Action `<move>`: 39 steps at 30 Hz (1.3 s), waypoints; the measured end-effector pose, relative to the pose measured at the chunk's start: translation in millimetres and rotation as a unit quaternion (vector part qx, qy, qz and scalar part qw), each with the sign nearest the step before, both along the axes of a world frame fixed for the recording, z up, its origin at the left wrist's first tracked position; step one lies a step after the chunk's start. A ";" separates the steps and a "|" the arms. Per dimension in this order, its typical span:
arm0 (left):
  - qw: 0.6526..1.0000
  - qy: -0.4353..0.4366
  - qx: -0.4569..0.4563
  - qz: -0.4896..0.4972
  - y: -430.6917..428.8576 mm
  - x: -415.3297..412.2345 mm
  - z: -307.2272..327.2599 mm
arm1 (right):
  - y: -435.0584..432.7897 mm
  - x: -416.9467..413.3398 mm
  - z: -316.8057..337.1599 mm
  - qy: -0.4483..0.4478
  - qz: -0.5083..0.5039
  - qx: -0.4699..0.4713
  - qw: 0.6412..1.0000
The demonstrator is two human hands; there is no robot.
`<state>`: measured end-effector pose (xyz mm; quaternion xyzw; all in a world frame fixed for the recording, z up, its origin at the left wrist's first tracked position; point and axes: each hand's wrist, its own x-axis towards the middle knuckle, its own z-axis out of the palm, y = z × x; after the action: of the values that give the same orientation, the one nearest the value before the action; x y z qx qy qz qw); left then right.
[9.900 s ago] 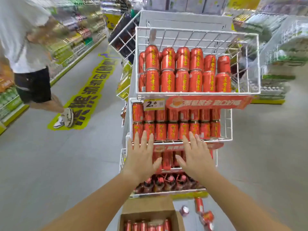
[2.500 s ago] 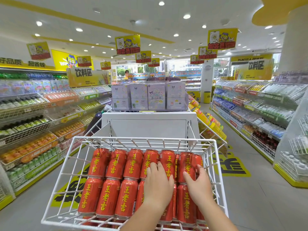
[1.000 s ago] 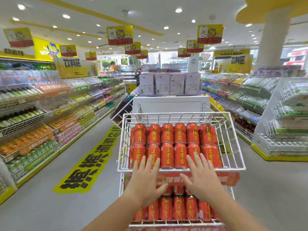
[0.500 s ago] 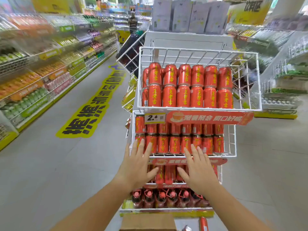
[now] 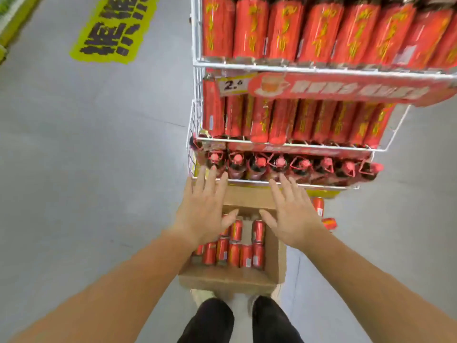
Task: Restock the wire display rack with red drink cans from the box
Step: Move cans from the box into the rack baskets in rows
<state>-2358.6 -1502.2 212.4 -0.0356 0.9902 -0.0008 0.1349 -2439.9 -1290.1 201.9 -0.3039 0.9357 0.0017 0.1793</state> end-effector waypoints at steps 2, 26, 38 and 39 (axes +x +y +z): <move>1.000 -0.027 0.009 0.004 4.5 12.0 -45.6 | 3.3 12.4 -44.4 -0.024 0.007 0.007 1.000; 0.962 -0.248 0.088 0.066 -3.4 50.3 -503.9 | -8.8 65.9 -504.8 -0.254 -0.083 0.034 0.963; 0.804 -0.227 0.380 0.396 -0.8 0.6 -612.7 | -42.9 50.7 -606.7 -0.337 -0.350 -0.057 0.872; 0.800 -0.221 0.382 0.407 -1.8 -3.3 -616.0 | -42.3 51.0 -611.0 -0.342 -0.360 -0.067 0.865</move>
<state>-2362.0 -1504.0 -403.6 -0.3793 0.7479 0.4250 0.3409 -2388.8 -1332.5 -409.1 0.0618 0.8578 -0.2298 0.4557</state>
